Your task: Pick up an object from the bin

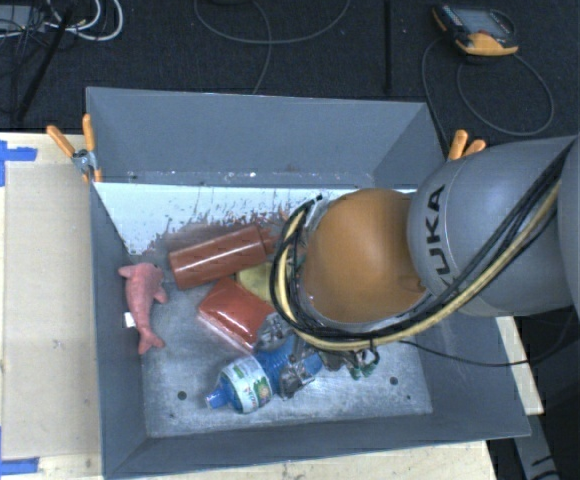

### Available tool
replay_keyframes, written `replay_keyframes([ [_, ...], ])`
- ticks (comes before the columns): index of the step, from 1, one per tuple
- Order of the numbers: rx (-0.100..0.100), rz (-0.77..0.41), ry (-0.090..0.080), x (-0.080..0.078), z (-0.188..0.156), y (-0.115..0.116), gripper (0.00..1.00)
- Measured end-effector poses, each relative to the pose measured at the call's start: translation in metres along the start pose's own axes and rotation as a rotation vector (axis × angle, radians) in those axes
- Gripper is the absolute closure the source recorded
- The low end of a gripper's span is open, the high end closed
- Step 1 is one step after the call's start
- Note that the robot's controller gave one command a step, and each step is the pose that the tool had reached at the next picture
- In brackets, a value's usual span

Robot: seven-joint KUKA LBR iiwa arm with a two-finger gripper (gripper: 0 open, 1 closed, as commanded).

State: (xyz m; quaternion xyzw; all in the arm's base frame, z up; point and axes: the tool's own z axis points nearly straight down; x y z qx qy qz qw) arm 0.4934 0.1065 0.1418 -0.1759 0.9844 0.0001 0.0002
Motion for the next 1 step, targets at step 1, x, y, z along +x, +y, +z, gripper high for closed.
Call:
replay_keyframes([
  [1,0.000,0.000,-0.001,-0.0003,-0.0046,0.0002,1.00],
])
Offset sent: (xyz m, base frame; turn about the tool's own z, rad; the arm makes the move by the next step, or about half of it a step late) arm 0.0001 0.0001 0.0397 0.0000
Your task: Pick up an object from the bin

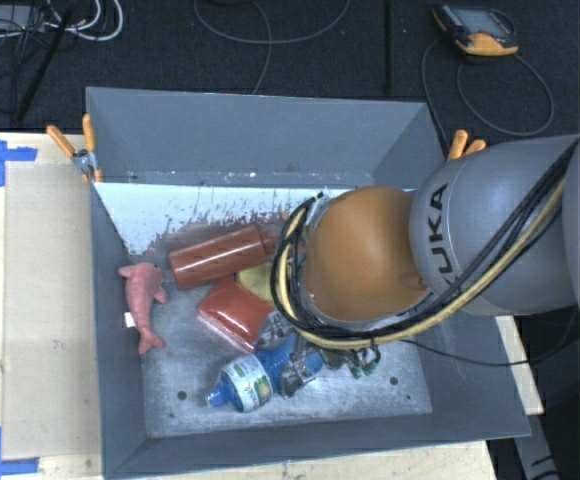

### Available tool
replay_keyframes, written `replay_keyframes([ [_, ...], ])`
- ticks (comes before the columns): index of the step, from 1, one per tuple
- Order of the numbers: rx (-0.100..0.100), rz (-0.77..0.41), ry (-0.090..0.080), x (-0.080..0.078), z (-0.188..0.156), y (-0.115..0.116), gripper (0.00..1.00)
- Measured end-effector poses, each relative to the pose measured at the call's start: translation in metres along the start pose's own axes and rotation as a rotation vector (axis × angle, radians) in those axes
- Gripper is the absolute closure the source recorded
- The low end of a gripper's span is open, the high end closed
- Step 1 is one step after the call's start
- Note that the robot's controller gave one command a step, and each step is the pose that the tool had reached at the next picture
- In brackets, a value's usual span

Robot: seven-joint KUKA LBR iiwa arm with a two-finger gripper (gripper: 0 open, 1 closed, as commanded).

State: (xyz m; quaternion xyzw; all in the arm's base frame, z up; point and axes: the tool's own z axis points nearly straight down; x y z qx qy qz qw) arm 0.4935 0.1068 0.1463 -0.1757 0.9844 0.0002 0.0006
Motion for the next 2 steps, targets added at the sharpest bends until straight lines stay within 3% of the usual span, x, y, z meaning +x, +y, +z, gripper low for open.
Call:
replay_keyframes([
  [2,-0.001,0.001,0.005,0.001,-0.016,0.001,1.00],
])
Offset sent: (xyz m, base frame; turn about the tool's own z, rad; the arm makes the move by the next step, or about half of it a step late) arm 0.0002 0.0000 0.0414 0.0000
